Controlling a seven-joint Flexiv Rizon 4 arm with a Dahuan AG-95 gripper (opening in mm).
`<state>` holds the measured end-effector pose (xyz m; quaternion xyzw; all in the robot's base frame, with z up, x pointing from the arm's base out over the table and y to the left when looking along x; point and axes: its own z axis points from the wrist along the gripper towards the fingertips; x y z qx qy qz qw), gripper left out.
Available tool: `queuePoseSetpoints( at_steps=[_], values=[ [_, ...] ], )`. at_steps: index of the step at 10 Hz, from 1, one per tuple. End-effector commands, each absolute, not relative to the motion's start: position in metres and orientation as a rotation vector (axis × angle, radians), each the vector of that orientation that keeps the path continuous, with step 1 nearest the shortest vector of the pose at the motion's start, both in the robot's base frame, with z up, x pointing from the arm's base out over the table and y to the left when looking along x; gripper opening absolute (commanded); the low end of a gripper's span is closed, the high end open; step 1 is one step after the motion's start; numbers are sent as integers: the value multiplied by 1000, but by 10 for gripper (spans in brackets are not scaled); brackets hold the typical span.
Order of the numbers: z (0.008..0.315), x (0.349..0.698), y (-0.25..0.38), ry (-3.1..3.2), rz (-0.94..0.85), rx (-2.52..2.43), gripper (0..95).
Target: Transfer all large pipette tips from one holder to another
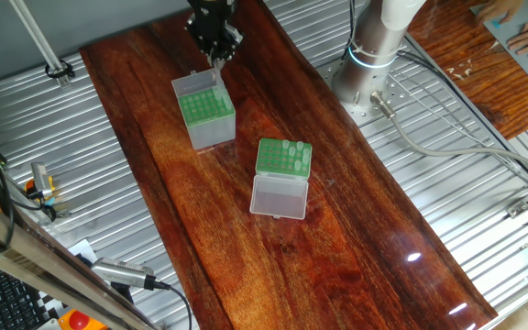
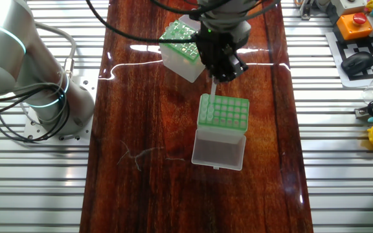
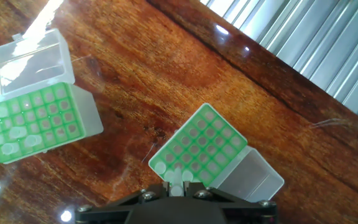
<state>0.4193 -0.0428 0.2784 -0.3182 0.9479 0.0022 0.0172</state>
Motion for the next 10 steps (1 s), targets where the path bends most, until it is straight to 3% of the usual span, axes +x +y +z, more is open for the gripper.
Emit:
queuePoseSetpoints(
  at_steps=[1,9,10],
  values=[
    [275,420,-43,2939,7,-1001,0],
    [246,414,-44,2918,22,-1065,0],
    [244,413,-43,2914,30,-1070,190]
  ],
)
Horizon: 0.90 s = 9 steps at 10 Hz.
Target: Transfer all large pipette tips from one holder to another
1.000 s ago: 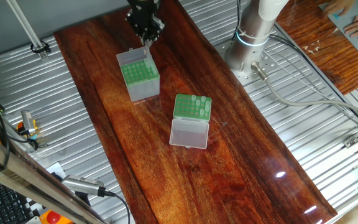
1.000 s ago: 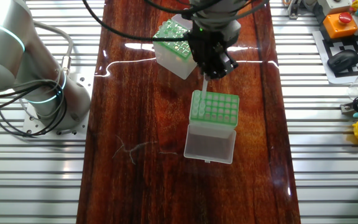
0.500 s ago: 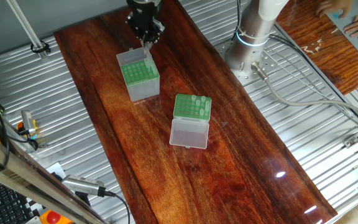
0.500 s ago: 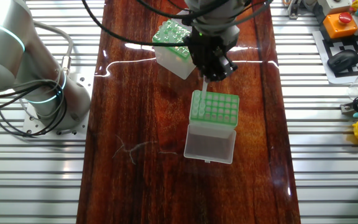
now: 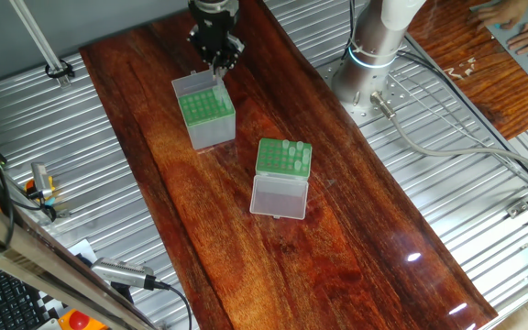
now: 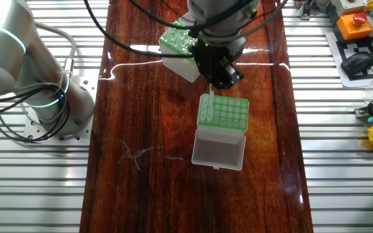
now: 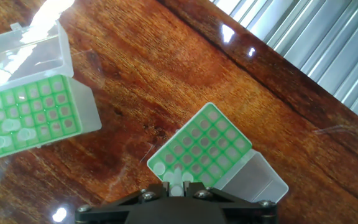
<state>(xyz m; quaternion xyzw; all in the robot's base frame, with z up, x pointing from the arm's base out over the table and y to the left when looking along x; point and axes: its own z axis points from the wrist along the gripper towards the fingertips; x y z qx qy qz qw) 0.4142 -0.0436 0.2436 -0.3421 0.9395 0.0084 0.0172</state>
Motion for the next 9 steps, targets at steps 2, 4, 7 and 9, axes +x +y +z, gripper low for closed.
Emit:
queuePoseSetpoints(
  at_steps=[2,4,7,9],
  values=[
    [244,413,-43,2911,34,-1076,380],
    [245,413,-43,2910,36,-1075,380],
    [265,404,-24,2922,80,-1030,380],
    [269,384,11,2961,71,-943,380]
  ],
)
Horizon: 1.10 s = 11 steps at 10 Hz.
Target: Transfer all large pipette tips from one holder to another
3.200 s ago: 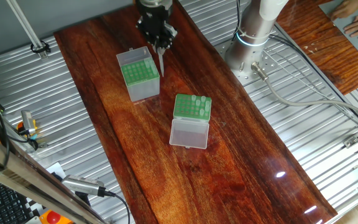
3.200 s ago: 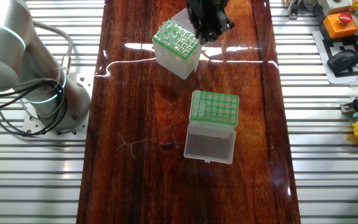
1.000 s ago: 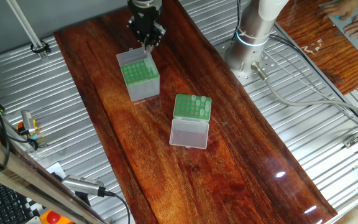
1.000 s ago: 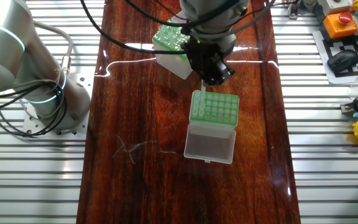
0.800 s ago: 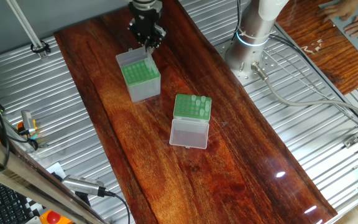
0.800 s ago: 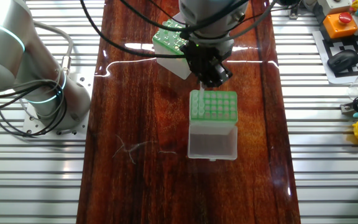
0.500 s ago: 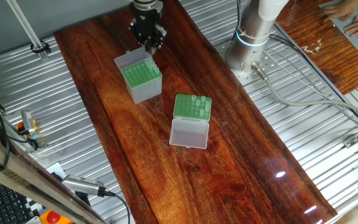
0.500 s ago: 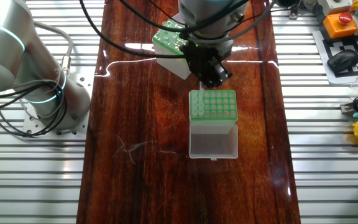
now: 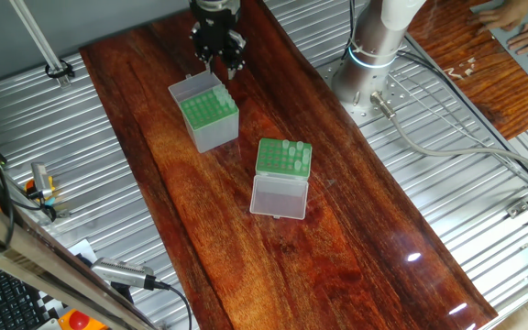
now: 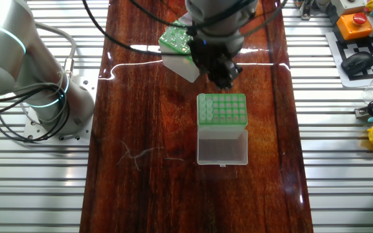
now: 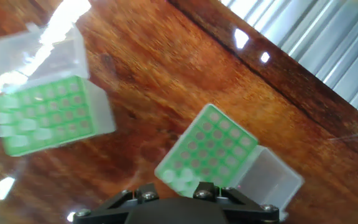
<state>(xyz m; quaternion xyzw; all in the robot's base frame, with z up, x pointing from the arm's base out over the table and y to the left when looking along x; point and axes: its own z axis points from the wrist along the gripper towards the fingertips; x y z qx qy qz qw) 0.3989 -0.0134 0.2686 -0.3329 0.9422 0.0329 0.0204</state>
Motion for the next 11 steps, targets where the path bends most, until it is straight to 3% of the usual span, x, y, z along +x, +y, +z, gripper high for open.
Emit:
queuePoseSetpoints(
  at_steps=[1,2,7,11],
  values=[
    [272,374,36,2999,55,-874,380],
    [273,372,40,3023,55,-838,190],
    [273,371,47,3033,123,-889,190],
    [237,357,115,3109,101,-708,190]
  ],
)
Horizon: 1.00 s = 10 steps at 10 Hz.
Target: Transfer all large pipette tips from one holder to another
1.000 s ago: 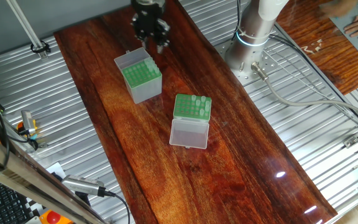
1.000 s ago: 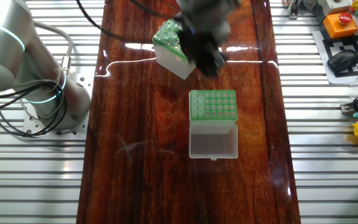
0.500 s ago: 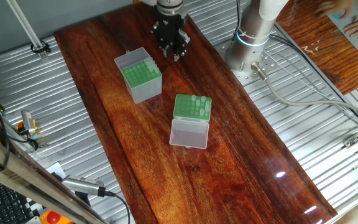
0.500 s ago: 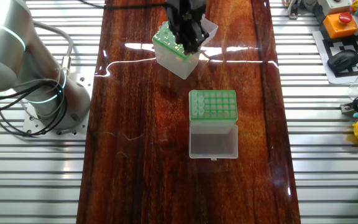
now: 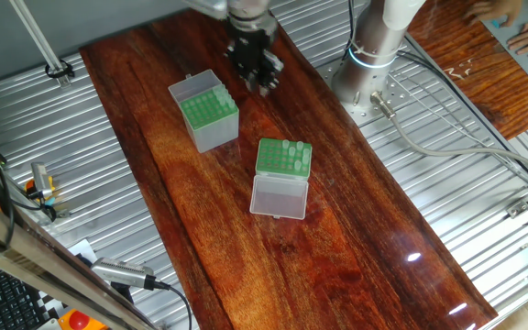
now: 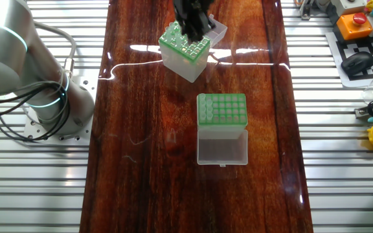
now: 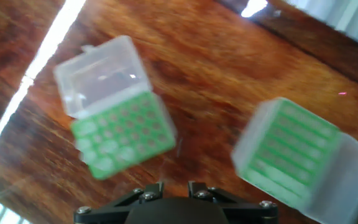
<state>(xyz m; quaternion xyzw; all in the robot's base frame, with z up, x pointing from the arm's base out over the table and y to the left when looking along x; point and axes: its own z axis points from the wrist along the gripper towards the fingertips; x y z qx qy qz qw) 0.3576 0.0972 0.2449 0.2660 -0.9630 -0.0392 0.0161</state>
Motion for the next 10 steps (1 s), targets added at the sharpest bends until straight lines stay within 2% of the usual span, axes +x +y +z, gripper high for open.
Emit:
queuePoseSetpoints(
  at_steps=[1,5,8,10],
  values=[
    [237,357,115,-3018,-99,672,190],
    [237,357,118,-2980,-150,801,190],
    [204,361,186,-2995,-121,687,190],
    [199,363,196,-2999,-94,642,190]
  ],
)
